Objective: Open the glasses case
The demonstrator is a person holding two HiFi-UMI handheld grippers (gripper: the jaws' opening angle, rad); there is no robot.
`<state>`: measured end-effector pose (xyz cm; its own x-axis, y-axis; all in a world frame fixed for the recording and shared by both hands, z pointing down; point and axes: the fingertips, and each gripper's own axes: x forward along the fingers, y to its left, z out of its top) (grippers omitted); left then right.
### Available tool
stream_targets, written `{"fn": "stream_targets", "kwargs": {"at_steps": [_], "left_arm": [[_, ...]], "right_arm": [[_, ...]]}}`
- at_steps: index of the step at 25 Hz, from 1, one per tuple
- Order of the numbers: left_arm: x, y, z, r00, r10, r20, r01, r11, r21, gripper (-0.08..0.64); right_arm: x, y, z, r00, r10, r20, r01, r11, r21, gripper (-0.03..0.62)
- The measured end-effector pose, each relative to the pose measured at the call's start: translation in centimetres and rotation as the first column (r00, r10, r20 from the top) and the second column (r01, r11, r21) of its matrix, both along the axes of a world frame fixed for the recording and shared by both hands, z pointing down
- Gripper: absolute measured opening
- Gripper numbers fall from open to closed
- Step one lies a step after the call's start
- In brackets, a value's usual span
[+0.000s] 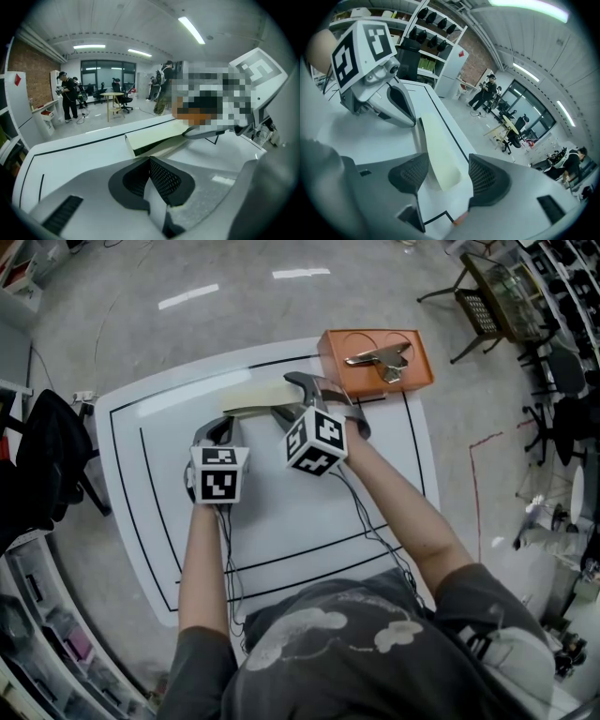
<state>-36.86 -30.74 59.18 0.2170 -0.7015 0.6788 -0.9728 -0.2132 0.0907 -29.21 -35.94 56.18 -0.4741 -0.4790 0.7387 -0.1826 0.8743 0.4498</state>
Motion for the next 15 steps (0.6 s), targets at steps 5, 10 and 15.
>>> {"fn": "stream_targets", "kwargs": {"at_steps": [5,10,15], "left_arm": [[0.0,0.1,0.0,1.000,0.002,-0.008,-0.002,1.000,-0.004,0.003],[0.0,0.0,0.0,1.000,0.003,-0.011,-0.003,1.000,-0.003,0.003],[0.0,0.0,0.1,1.000,0.001,-0.012,-0.001,1.000,-0.004,0.003]], "right_arm": [[-0.4,-1.3,-2.0,0.998,0.009,0.054,-0.011,1.000,0.028,0.215],[-0.9,-2.6,-2.4,0.999,-0.005,0.047,0.003,0.999,0.052,0.156],[-1.1,-3.5,-2.0,0.999,0.004,0.037,-0.006,0.998,0.060,0.112]]}}
